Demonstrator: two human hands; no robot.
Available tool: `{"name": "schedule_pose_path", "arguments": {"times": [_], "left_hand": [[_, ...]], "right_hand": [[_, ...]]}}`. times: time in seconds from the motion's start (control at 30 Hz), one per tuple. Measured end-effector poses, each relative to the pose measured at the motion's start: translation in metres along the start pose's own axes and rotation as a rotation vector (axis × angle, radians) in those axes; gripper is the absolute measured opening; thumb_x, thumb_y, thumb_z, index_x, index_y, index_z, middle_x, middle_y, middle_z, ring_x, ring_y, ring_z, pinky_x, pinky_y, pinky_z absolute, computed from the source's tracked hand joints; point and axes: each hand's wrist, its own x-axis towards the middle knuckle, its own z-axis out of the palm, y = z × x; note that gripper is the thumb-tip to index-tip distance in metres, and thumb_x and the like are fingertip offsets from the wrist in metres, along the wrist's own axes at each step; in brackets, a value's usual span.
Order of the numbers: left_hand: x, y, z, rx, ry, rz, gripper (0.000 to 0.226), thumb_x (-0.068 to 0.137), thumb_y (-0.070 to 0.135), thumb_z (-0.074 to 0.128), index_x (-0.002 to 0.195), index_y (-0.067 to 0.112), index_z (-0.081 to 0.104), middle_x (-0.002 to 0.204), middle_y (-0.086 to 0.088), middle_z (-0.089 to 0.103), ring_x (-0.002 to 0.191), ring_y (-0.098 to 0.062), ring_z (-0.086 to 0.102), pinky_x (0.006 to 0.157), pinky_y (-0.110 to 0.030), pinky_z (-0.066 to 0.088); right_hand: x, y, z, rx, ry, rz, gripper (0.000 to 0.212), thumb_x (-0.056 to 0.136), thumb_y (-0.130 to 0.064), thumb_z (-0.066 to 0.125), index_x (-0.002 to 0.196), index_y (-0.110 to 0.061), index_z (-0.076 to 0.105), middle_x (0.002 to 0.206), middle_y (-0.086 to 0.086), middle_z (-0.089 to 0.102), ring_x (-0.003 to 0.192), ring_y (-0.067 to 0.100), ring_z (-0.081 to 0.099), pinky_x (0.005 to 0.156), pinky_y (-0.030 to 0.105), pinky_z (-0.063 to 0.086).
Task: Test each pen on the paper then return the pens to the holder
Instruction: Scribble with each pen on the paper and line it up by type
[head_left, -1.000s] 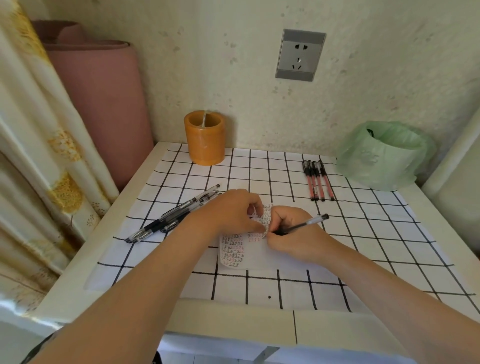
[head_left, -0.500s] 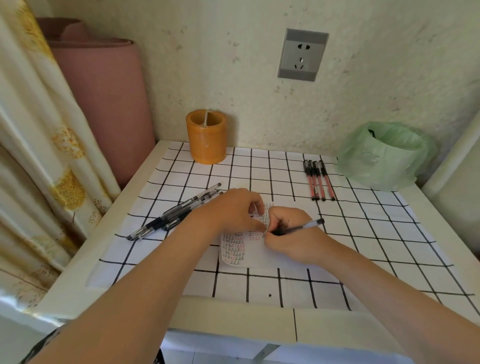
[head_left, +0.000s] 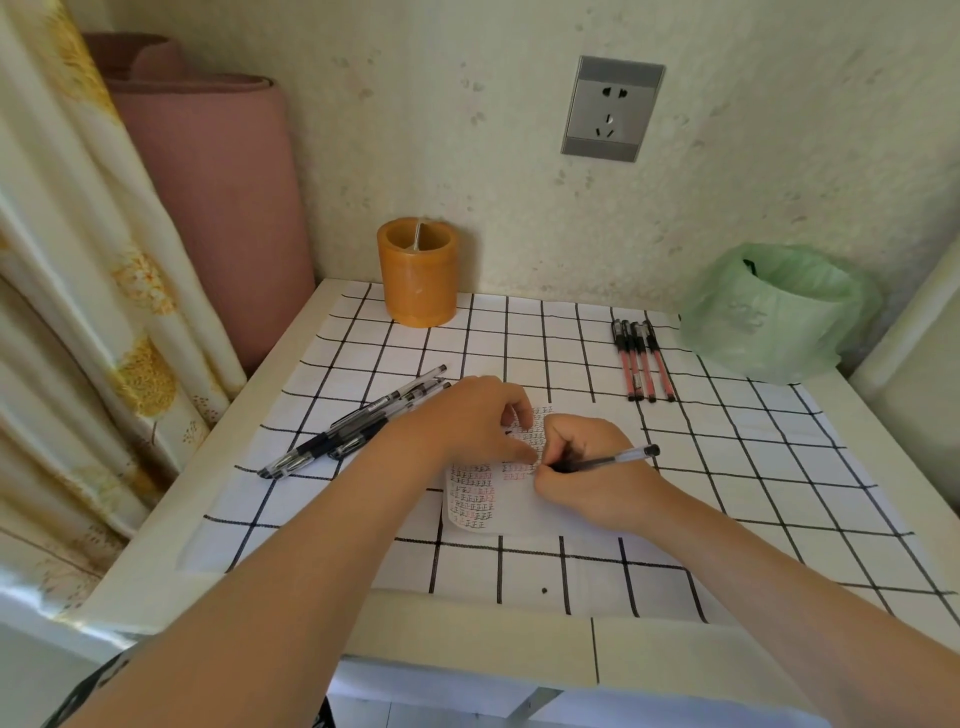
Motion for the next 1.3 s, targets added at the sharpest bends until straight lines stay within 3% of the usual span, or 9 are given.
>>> {"name": "schedule_pose_path", "arguments": {"times": [0.2, 0.67, 0.83, 1.1, 1.3], "left_hand": [[-0.0007, 0.0006, -0.0003, 0.001, -0.003, 0.002, 0.035, 0.072, 0.049, 0.081, 0.1, 0.034, 0.064, 0.097, 0.011, 0.057, 0.088, -0.006, 0.055, 0.072, -0.026, 0.047], [-0.0011, 0.0013, -0.0004, -0.002, -0.001, -0.008, 0.035, 0.073, 0.048, 0.081, 0.101, 0.034, 0.065, 0.098, 0.011, 0.057, 0.089, -0.005, 0.055, 0.072, -0.024, 0.046], [-0.0019, 0.0019, -0.0004, -0.001, 0.002, -0.009, 0.034, 0.073, 0.049, 0.081, 0.1, 0.036, 0.064, 0.098, 0.012, 0.056, 0.089, -0.006, 0.054, 0.072, -0.025, 0.045], [-0.0019, 0.0019, -0.0006, -0.008, 0.0, -0.011, 0.034, 0.072, 0.048, 0.081, 0.098, 0.036, 0.064, 0.097, 0.012, 0.057, 0.088, -0.006, 0.055, 0.07, -0.025, 0.045], [-0.0022, 0.0026, -0.0013, -0.009, -0.001, -0.014, 0.034, 0.072, 0.048, 0.081, 0.099, 0.036, 0.064, 0.097, 0.012, 0.056, 0.089, -0.006, 0.056, 0.073, -0.026, 0.048]], "right_hand": [[-0.0018, 0.001, -0.0003, 0.068, 0.008, -0.031, 0.017, 0.074, -0.004, 0.067, 0.067, -0.01, 0.052, 0.067, 0.012, 0.056, 0.057, 0.011, 0.045, 0.049, 0.027, 0.035], [-0.0021, -0.0011, 0.0001, 0.047, -0.002, -0.027, 0.019, 0.074, 0.0, 0.067, 0.066, -0.009, 0.053, 0.06, -0.01, 0.051, 0.053, 0.004, 0.043, 0.048, 0.021, 0.035], [-0.003, -0.0022, -0.0017, 0.035, 0.009, -0.023, 0.018, 0.075, -0.002, 0.067, 0.067, -0.008, 0.052, 0.065, 0.009, 0.055, 0.055, 0.009, 0.044, 0.049, 0.024, 0.035], [-0.0015, 0.0001, -0.0015, 0.033, -0.03, 0.001, 0.019, 0.075, -0.005, 0.068, 0.068, -0.014, 0.054, 0.066, 0.002, 0.057, 0.057, 0.008, 0.047, 0.052, 0.024, 0.039], [-0.0013, -0.0007, -0.0016, 0.032, -0.031, -0.023, 0.018, 0.076, -0.002, 0.068, 0.068, -0.012, 0.056, 0.069, 0.007, 0.06, 0.058, 0.007, 0.05, 0.052, 0.023, 0.041]]}}
